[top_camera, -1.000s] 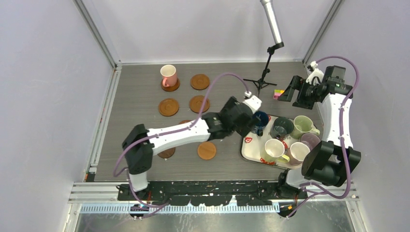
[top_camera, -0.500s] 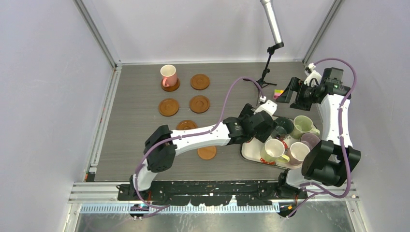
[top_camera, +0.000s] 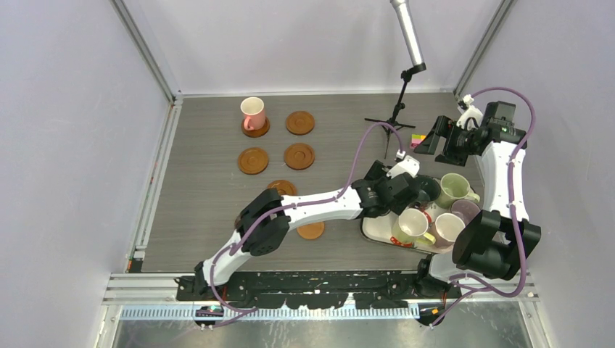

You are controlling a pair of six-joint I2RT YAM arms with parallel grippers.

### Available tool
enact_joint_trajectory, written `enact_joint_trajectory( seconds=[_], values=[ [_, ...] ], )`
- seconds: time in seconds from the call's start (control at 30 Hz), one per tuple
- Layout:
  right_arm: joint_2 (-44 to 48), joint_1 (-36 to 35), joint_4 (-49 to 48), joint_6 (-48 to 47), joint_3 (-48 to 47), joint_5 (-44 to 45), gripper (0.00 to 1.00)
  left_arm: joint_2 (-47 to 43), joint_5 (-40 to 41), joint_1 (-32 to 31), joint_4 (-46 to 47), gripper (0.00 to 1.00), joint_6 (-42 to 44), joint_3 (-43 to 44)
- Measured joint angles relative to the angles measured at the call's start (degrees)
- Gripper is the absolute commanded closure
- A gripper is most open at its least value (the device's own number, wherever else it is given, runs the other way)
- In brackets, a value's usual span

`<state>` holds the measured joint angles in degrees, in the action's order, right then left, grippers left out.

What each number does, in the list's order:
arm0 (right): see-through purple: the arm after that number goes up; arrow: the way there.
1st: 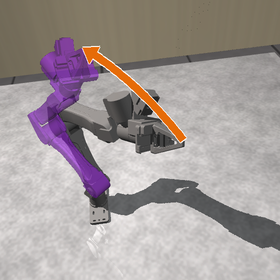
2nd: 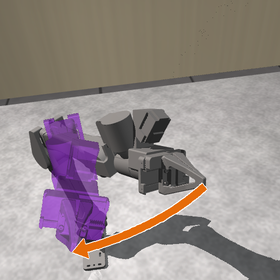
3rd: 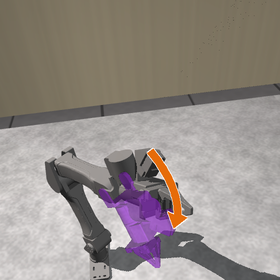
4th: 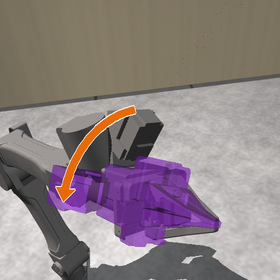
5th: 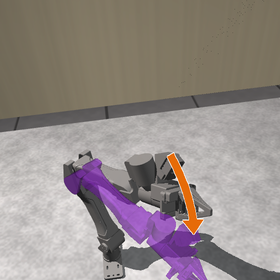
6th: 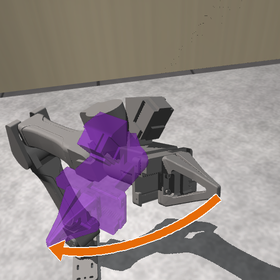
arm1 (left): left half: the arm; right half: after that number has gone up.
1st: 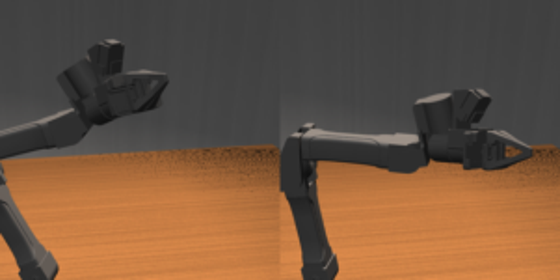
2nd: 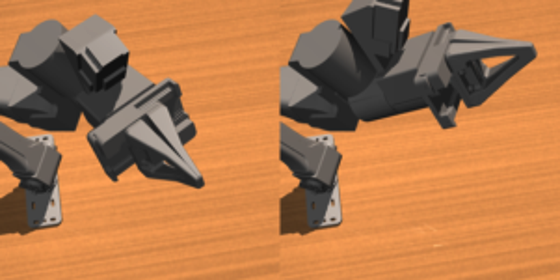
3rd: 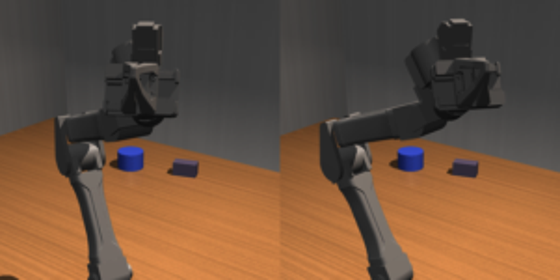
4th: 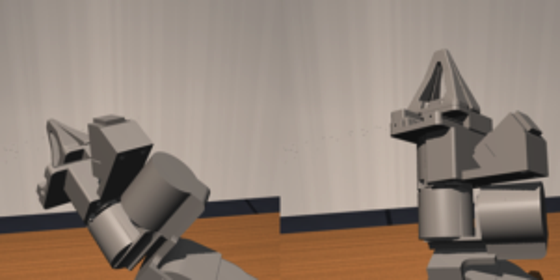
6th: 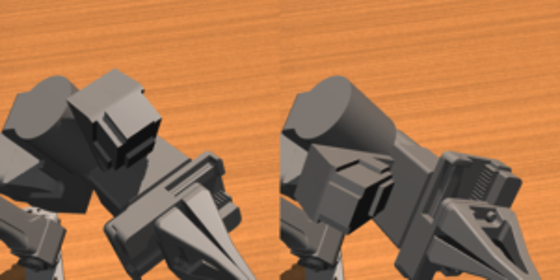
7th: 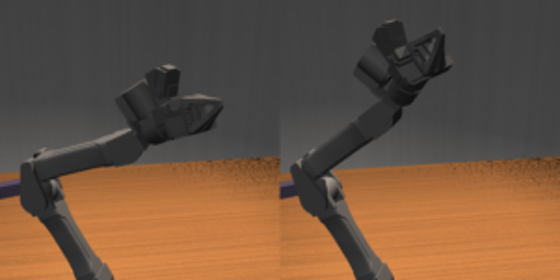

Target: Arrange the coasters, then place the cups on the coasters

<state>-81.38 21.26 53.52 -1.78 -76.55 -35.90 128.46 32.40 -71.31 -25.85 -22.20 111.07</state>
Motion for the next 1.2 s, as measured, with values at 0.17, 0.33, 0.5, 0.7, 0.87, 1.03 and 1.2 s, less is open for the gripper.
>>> enact_joint_trajectory(
  seconds=[0.17,0.33,0.5,0.7,0.87,1.03,1.2],
  values=[
    [0.0,0.4,0.0,-0.1,0.0,0.0,0.12,0.7,0.1,1.3,-1.9,0.14,-1.4,0.4],
    [0.0,0.5,-0.2,-0.1,0.0,0.0,0.12,0.6,-1.0,3.5,-2.6,0.25,-2.9,-0.2],
    [0.0,0.5,-0.4,-0.1,0.0,-0.3,0.12,0.0,-2.3,5.1,-1.8,0.34,-2.8,-4.6],
    [0.0,0.5,-0.4,-0.1,0.0,-0.8,0.12,0.0,-4.4,5.1,-1.2,0.38,-1.1,-5.4],
    [0.0,0.5,-0.4,-0.1,0.0,-0.8,0.12,0.3,-7.0,5.1,0.4,0.44,2.0,-5.4],
    [0.0,0.5,-0.4,-0.3,0.0,-0.8,0.12,1.7,-10.8,6.0,1.6,0.56,3.9,-5.1],
    [0.0,0.5,-0.5,-0.5,0.3,-0.8,0.12,2.6,-13.9,7.8,1.8,0.80,5.1,-4.5]
  ],
)
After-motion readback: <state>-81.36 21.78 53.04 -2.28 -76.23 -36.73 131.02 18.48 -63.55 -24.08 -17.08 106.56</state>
